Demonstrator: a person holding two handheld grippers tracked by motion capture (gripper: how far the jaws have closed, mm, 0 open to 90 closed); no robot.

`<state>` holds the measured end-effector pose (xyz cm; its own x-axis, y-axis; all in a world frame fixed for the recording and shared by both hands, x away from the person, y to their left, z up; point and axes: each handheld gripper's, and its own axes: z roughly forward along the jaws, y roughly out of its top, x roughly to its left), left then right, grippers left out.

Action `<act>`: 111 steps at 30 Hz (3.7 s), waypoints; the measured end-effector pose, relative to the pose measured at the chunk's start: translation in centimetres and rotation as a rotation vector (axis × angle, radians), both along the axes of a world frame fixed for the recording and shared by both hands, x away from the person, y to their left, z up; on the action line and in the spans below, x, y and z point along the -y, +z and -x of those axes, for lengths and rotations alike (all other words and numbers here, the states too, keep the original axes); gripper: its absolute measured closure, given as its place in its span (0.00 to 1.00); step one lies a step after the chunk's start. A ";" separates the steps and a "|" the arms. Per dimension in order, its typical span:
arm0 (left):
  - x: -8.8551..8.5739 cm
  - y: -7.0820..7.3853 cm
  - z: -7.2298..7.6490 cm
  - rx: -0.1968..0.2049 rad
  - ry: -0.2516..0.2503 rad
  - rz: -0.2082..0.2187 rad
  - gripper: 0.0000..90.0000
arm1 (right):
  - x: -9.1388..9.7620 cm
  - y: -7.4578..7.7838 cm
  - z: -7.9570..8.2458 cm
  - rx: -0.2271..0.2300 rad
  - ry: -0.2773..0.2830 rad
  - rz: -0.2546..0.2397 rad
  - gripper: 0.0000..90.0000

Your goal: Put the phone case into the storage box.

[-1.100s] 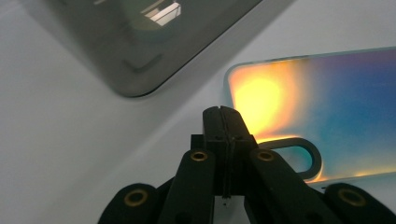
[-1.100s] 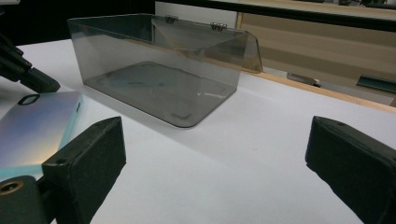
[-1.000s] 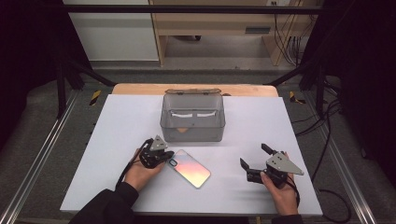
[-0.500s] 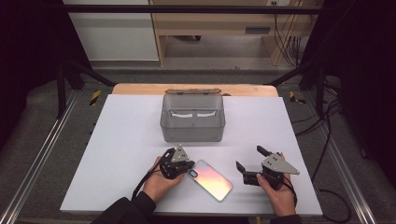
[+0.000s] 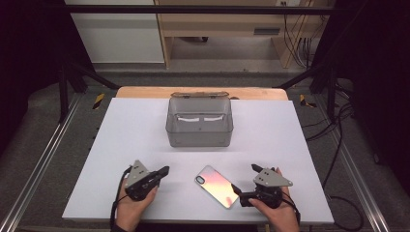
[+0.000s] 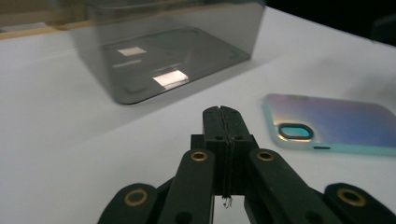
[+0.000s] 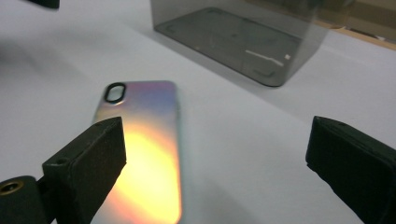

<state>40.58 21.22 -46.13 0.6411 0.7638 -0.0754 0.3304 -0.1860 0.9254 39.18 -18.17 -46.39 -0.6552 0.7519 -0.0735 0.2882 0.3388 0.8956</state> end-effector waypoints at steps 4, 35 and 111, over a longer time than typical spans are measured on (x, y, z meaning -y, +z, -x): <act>-1.6 0.3 -0.1 0.033 0.060 -0.017 1.00 | -1.6 0.0 0.8 -0.029 0.029 0.035 0.06; -4.2 -0.4 -0.8 0.020 0.150 0.177 0.05 | -4.7 -2.5 1.8 -0.262 0.034 0.140 0.07; -3.3 -0.5 -0.7 0.012 0.103 0.171 0.06 | -4.5 -2.6 1.8 -0.278 0.011 0.158 0.18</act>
<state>41.23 24.52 -46.58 0.5616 0.8022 -0.2027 0.3281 0.0090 0.9446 37.42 -13.67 -48.98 -0.6743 0.7384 -0.0061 0.5102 0.4718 0.7191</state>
